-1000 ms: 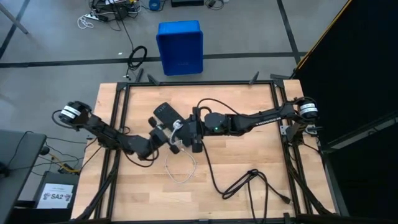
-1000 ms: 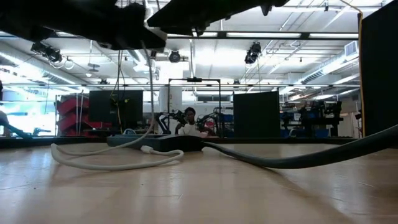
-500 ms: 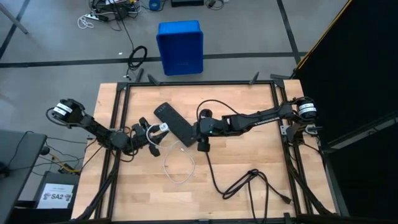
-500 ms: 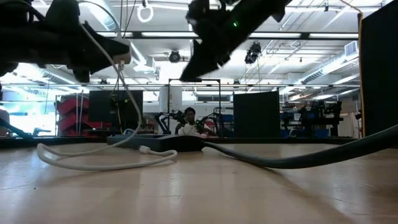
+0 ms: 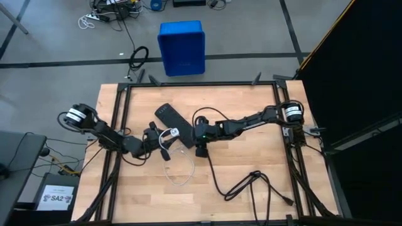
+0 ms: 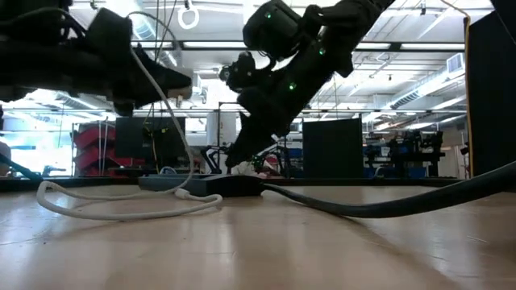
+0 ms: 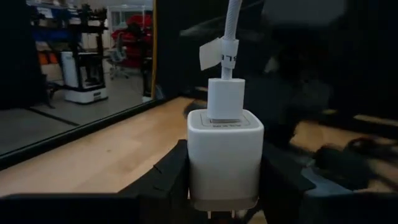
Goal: Insert USB
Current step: Insert the white USB cable into the white charger adapter
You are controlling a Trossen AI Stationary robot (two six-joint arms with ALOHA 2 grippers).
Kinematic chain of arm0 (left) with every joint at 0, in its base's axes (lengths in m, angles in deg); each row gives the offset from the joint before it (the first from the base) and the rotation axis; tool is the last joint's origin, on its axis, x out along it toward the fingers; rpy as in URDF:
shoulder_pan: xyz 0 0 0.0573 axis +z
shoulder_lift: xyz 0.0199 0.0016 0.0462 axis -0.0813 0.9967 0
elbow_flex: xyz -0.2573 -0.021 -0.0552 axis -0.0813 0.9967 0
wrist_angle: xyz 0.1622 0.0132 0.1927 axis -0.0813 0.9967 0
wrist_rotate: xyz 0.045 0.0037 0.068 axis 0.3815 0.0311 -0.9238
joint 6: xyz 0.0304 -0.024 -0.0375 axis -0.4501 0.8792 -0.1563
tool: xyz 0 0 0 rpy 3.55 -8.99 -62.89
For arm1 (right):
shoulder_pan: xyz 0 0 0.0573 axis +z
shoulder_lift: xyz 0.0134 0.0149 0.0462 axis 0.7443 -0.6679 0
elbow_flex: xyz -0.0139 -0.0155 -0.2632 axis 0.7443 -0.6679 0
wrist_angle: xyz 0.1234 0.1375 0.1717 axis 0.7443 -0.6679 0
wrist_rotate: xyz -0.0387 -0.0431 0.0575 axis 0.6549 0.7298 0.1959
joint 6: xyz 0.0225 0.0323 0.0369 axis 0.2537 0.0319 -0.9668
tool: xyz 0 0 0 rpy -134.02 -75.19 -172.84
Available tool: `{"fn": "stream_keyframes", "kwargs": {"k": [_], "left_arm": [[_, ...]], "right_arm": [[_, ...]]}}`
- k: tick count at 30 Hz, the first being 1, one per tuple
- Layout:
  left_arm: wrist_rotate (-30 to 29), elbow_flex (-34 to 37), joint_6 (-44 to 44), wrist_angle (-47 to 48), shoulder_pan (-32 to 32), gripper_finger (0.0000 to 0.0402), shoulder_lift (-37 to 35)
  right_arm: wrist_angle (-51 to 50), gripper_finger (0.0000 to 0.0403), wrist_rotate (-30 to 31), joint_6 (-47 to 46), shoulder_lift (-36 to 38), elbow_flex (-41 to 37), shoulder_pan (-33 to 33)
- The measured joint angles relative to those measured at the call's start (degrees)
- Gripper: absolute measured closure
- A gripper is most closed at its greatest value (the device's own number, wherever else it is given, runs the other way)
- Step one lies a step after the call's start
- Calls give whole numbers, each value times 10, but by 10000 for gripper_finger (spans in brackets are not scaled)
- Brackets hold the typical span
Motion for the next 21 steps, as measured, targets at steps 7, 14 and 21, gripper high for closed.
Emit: {"fn": "stream_keyframes", "kwargs": {"k": [7, 14, 21], "left_arm": [[44, -32, -19, -90, 28, 274, 114], [53, -93, -26, -92, 50, 274, 218], [54, -115, -31, -95, 57, 274, 252]], "right_arm": [[27, 291, 0, -5, -2, 1, 3], [48, 289, -54, -13, -2, 1, 27], [35, 286, -65, -36, -2, 1, 69]]}}
